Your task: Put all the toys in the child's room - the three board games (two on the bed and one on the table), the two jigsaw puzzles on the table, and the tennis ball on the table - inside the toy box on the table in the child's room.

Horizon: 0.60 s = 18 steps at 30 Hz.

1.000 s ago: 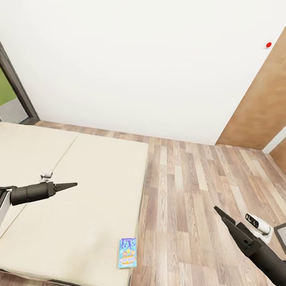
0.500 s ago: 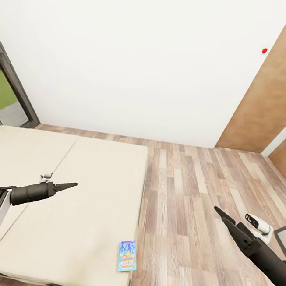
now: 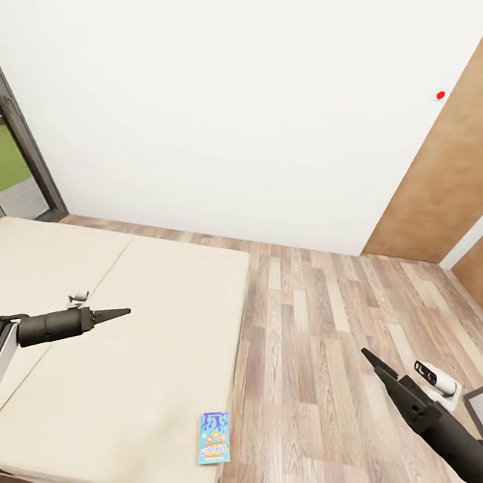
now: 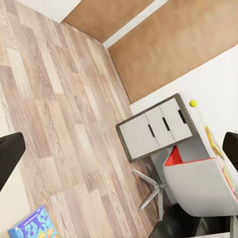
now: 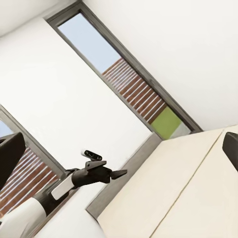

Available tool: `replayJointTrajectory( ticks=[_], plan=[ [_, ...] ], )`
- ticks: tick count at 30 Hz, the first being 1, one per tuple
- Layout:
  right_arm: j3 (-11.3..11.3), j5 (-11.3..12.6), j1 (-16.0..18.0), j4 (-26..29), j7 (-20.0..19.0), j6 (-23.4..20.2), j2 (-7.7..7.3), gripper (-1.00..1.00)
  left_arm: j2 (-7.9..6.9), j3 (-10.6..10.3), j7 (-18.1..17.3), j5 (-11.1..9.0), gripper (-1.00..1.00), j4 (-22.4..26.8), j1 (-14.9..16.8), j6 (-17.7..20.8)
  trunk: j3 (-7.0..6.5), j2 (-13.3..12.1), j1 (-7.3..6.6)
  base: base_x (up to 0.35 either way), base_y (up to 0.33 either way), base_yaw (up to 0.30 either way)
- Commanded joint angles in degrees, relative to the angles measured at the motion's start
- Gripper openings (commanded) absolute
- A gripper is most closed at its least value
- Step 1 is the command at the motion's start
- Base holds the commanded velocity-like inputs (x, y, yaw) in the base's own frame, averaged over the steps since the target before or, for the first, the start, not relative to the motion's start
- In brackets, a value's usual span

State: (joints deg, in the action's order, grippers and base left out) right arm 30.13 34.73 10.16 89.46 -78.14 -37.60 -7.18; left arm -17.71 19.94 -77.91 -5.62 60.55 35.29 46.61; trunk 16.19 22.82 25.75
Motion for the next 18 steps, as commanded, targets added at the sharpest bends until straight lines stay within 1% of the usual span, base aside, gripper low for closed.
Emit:
replayJointTrajectory(
  ticks=[1,18],
  plan=[
    [0.0,0.2,0.1,0.0,-0.1,-0.5,0.01,1.0,0.0,0.0,-0.1,-0.1,1.0,0.0,0.0,0.6,0.0,0.1,0.03,0.0,0.0,0.0],
    [0.0,0.1,0.0,0.0,-0.1,-0.5,-0.03,1.0,0.04,-0.1,0.0,-0.1,1.0,0.0,0.0,0.6,-1.61,0.1,0.03,0.0,0.0,0.0]
  ],
)
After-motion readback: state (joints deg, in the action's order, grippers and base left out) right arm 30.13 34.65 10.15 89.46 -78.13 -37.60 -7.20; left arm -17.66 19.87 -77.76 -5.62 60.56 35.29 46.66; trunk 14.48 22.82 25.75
